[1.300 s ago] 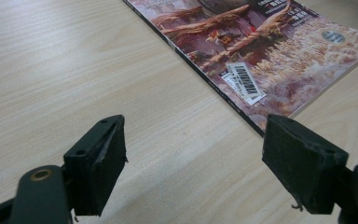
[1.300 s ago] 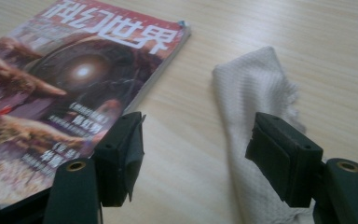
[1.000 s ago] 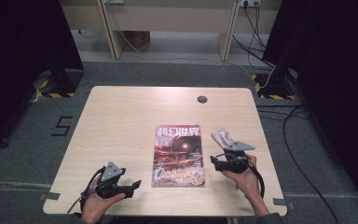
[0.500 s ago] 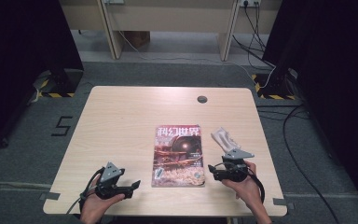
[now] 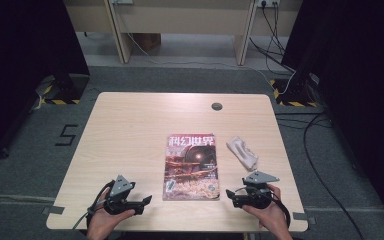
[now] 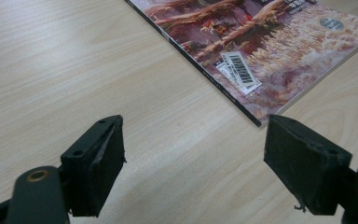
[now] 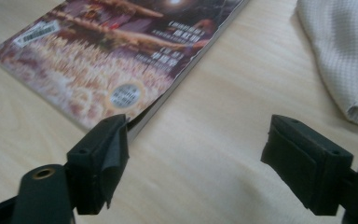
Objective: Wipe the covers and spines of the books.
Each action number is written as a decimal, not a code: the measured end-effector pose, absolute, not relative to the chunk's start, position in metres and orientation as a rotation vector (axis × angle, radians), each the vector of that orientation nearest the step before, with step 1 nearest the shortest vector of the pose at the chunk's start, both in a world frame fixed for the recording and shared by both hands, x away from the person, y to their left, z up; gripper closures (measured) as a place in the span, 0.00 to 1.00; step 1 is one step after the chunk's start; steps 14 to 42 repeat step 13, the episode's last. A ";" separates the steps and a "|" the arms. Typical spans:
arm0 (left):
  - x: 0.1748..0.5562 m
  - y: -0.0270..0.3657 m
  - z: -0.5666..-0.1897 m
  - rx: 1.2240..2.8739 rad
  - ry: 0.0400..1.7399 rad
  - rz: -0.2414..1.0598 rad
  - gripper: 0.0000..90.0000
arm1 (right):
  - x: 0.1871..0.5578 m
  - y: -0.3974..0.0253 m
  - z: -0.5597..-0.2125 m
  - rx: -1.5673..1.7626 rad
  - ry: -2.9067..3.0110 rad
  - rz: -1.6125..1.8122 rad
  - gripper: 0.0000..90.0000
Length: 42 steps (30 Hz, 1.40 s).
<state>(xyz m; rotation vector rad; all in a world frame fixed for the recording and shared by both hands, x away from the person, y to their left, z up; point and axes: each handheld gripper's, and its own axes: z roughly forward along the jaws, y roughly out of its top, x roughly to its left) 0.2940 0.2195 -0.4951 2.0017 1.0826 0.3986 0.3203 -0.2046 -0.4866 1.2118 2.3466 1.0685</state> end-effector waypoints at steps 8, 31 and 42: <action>0.294 0.219 -0.495 2.003 1.082 0.400 0.21 | 0.307 -0.203 -0.490 1.204 2.382 1.053 0.21; 0.294 0.218 -0.495 2.008 1.079 0.397 0.20 | 0.306 -0.203 -0.492 1.201 2.391 1.039 0.20; 0.294 0.218 -0.495 2.008 1.079 0.397 0.20 | 0.306 -0.203 -0.492 1.201 2.391 1.039 0.20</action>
